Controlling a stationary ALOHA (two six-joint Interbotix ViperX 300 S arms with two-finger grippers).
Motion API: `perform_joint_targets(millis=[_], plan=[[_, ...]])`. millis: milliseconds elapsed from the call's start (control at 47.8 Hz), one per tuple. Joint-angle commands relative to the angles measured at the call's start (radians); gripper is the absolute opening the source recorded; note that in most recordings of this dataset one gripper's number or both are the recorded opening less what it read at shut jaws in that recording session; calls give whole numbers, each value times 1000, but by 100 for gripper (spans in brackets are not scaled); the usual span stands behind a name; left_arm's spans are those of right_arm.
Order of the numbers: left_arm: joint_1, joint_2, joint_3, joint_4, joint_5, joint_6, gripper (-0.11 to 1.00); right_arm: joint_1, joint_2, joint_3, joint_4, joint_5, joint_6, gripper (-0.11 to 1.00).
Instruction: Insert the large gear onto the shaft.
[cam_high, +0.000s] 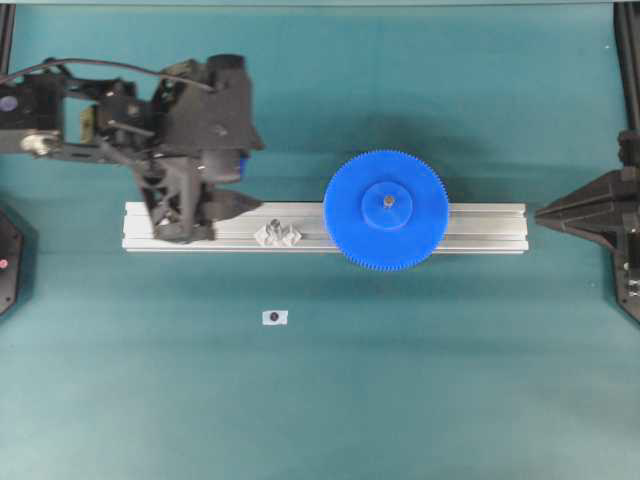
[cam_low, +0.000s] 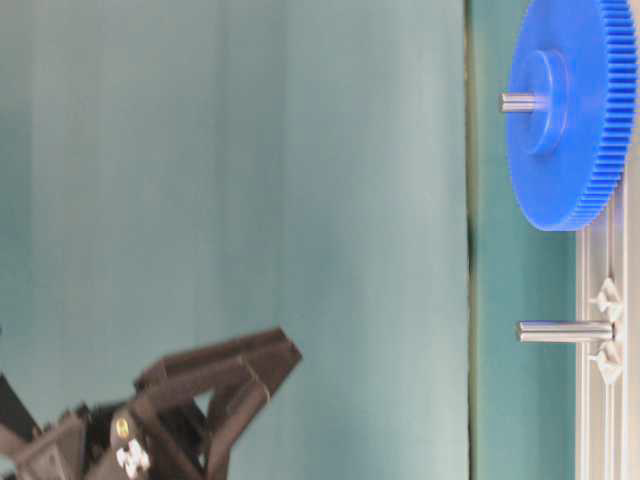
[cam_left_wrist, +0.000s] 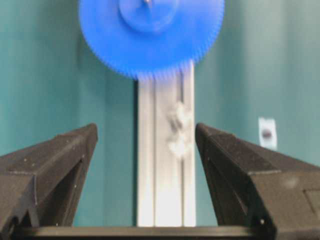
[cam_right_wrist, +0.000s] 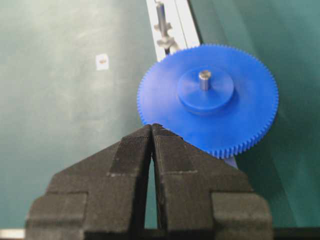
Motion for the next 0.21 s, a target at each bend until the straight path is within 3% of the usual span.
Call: perform_joint_targets(millis=[0, 188], plan=[[-3, -49, 23, 0, -17, -11, 80, 2, 8, -25, -2, -3, 8, 10], [-3, -114, 107, 0, -120, -21, 80, 3, 2, -18, -2, -6, 9, 10]])
